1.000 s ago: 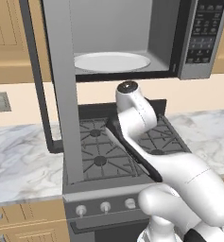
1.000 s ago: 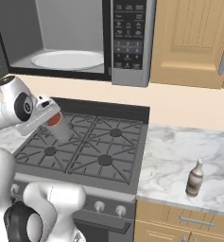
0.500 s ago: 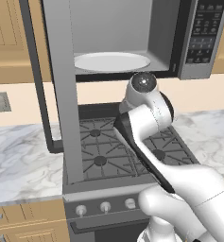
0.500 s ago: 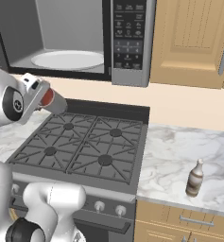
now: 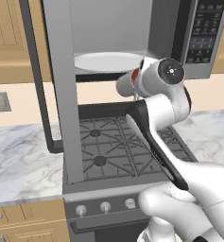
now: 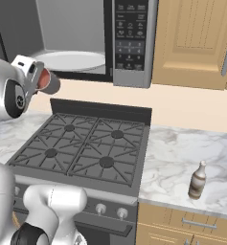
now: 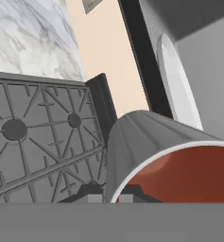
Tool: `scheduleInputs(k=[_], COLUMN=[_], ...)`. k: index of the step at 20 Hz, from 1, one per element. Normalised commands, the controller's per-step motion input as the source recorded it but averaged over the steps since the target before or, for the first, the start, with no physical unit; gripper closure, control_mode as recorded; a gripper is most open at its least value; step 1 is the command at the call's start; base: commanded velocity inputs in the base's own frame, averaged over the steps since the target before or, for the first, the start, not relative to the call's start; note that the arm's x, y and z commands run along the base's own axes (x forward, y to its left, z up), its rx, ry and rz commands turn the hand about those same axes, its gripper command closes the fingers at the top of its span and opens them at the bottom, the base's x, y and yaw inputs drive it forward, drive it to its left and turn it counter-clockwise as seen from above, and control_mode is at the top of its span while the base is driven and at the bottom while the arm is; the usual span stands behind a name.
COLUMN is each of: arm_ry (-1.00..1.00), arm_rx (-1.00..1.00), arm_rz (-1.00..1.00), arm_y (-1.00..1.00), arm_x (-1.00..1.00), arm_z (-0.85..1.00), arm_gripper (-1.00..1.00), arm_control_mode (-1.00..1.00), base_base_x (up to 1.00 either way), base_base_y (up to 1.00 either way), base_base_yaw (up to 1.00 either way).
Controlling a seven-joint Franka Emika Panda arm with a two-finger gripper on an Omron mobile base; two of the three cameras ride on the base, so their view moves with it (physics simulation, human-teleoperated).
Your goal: Place the microwavable item in the microwave. Then, close the microwave door and press the start button.
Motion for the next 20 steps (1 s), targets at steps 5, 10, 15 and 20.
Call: scheduleInputs(k=[5, 10, 15, 20], arm_ry=[0.0, 0.0, 0.0, 0.0], arm_rx=[-0.03, -0.03, -0.07, -0.04], arm_rz=[0.02, 0.02, 0.03, 0.01], arm_y=[0.0, 0.0, 0.0, 0.0], arm_x=[0.2, 0.45, 0.53, 0.52], arm_z=[0.53, 0.4, 0.4, 0.05], arm_gripper=[1.0, 1.0, 1.0, 1.0], arm_control_mode=[-1.0, -1.0, -1.0, -1.0], base_base_x=[0.0, 0.0, 0.0, 0.0], base_base_y=[0.0, 0.0, 0.0, 0.0], base_base_yaw=[0.0, 0.0, 0.0, 0.0])
